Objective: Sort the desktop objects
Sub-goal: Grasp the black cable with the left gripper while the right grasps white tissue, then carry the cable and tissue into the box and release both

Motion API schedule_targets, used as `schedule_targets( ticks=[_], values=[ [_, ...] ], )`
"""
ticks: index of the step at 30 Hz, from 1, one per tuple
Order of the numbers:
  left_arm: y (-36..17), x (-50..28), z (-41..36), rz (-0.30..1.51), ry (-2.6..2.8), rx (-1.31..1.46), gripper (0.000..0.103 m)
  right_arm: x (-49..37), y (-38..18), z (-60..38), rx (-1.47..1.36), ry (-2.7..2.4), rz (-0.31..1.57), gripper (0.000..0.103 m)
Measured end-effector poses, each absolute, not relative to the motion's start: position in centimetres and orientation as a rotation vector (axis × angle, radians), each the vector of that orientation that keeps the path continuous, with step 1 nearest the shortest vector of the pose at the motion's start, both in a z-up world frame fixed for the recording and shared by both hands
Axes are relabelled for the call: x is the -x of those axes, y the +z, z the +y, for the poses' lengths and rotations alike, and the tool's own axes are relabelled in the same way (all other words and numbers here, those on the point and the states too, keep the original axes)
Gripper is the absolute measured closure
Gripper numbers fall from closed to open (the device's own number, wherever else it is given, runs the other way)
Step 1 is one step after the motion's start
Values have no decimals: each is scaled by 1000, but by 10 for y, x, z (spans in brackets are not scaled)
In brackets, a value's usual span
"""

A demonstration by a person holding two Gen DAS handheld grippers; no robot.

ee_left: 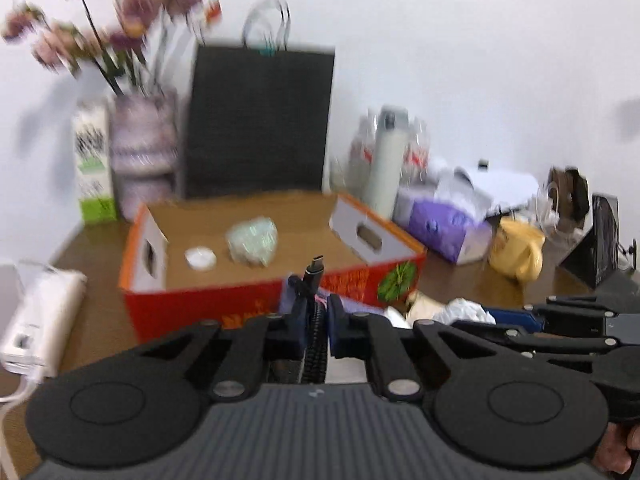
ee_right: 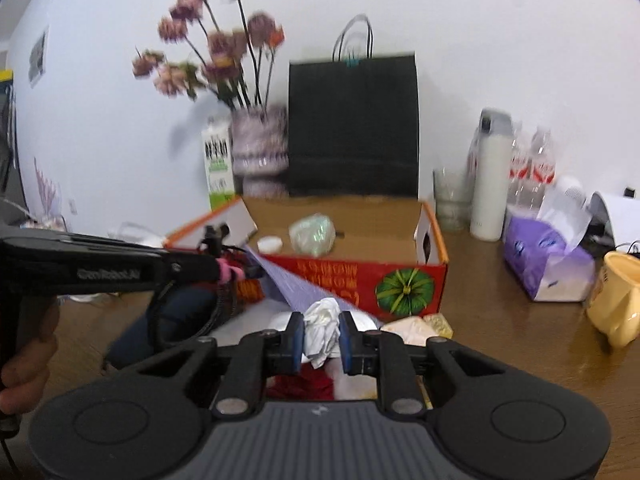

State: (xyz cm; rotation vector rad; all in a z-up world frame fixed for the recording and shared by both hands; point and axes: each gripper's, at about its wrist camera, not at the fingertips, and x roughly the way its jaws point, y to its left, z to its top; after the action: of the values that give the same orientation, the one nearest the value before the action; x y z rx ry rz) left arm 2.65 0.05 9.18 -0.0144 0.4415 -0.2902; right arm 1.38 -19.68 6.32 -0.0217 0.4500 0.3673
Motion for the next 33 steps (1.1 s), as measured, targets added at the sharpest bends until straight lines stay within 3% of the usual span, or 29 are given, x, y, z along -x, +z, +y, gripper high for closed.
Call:
schedule_targets(
  ticks=[5, 15, 24, 33],
  values=[
    [111, 35, 21, 398, -175, 109, 93, 33, 73, -197, 49, 417, 405, 86],
    [73, 130, 18, 504, -90, 195, 93, 90, 44, -187, 96, 415, 508, 86],
    [81, 148, 4, 437, -161, 202, 93, 111, 52, -194, 130, 375, 451, 86],
    [110, 118, 19, 420, -231, 300, 93, 92, 62, -215, 59, 381, 433, 86]
  ],
)
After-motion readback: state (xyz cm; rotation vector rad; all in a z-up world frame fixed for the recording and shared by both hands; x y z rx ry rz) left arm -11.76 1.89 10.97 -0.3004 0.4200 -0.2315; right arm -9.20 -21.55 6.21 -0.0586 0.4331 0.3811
